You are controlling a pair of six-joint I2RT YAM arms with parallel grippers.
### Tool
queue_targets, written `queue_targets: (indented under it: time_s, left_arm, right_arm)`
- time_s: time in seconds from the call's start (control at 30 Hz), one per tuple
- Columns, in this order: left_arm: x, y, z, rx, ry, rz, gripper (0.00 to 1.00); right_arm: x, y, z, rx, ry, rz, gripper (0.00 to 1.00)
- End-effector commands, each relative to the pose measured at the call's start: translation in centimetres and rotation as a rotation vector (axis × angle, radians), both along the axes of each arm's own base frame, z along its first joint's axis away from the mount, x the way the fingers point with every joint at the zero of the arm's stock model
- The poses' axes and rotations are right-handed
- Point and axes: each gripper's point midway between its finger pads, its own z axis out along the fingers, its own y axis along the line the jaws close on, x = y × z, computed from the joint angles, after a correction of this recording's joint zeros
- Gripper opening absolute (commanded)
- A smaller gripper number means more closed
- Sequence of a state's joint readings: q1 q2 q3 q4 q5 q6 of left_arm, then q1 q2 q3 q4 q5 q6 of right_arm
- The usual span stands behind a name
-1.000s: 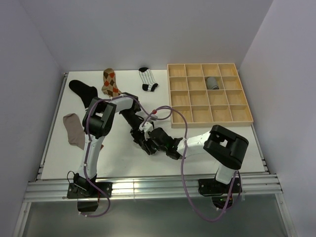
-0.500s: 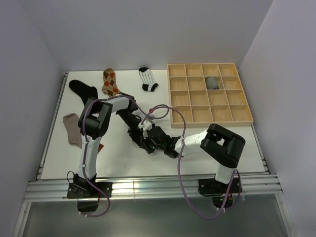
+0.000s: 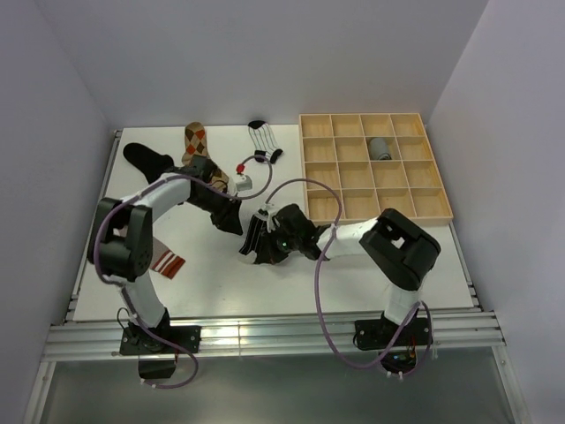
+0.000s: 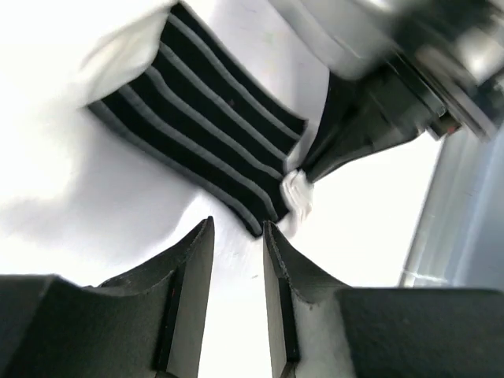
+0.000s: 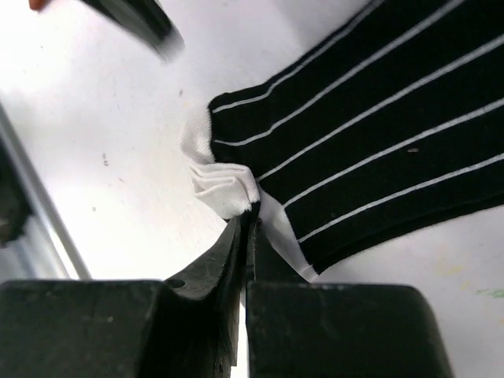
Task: Roll the socks
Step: Roll the sock at the center of the board.
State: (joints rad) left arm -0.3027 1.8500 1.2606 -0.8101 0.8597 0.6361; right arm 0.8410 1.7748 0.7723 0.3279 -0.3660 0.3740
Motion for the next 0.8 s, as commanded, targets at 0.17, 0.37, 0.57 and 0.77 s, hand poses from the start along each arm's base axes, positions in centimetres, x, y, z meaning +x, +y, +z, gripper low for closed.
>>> queue_targets:
  time_s: [0.17, 0.37, 0.57, 0.77]
  left_arm:
    - [3.7, 2.4, 2.2, 0.046, -0.433, 0.168, 0.37]
    - [2.7, 3.2, 2.5, 0.075, -0.693, 0.099, 0.45]
    - [-0.3, 0.9, 1.8, 0.083, -0.898, -0.070, 0.51]
    - [-3.2, -0.7, 0.1, 0.074, -1.015, -0.221, 0.55]
  right_arm:
    - [-0.1, -0.3, 0.5, -0.003, 0.377, 0.009, 0.00]
    - [-0.1, -0.1, 0.4, -0.048, 0.538, 0.022, 0.00]
    - [1.1, -1.2, 0.0, -0.077, 0.616, 0.002, 0.00]
    - [2.0, -1.9, -0.7, -0.096, 0.660, -0.009, 0.00]
